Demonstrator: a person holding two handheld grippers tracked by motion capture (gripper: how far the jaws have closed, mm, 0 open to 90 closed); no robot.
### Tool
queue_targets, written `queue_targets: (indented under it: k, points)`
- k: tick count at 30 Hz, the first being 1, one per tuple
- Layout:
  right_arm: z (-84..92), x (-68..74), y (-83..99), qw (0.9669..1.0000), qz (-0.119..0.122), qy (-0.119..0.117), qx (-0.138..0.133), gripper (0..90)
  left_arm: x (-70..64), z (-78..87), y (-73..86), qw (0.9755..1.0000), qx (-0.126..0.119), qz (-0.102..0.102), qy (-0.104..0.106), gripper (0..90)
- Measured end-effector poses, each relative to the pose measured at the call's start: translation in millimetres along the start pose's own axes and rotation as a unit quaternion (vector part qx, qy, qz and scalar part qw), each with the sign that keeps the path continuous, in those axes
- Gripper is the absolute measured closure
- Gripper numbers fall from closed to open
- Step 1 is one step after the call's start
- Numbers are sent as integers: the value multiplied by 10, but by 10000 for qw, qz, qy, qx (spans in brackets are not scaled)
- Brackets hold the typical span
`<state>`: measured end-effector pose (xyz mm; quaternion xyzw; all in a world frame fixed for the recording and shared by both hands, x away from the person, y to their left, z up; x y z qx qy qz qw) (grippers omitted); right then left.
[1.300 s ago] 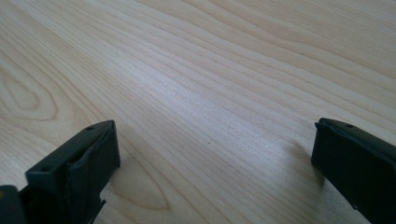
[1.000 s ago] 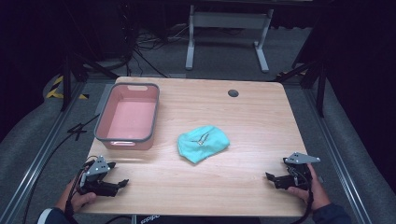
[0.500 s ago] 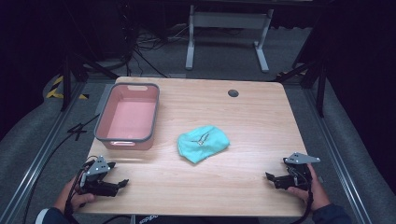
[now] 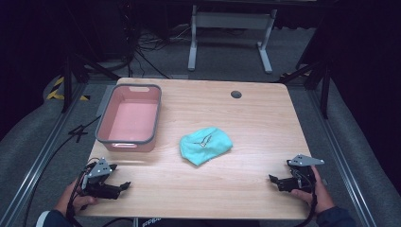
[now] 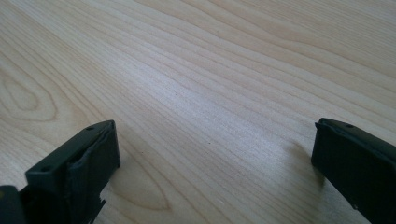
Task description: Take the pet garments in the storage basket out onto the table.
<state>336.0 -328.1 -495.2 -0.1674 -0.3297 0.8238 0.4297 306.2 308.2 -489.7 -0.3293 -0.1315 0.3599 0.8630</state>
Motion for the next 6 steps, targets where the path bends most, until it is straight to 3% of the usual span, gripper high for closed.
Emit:
queue_targets:
  k: [6]
  points:
    - [1,-1,-1,10000,-5,-7,1,13,-8,-6,-4,10000,20,41,-6,123]
Point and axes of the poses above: each handheld gripper's, and its own axes: z roughly backward along the jaws, y roughly out of its underside, x roughly to its left, the point moved 1 cm from there along -z, roughly forward along the jaws, and after that the axes turned 2 degrees about x, right-handed, at the moved point
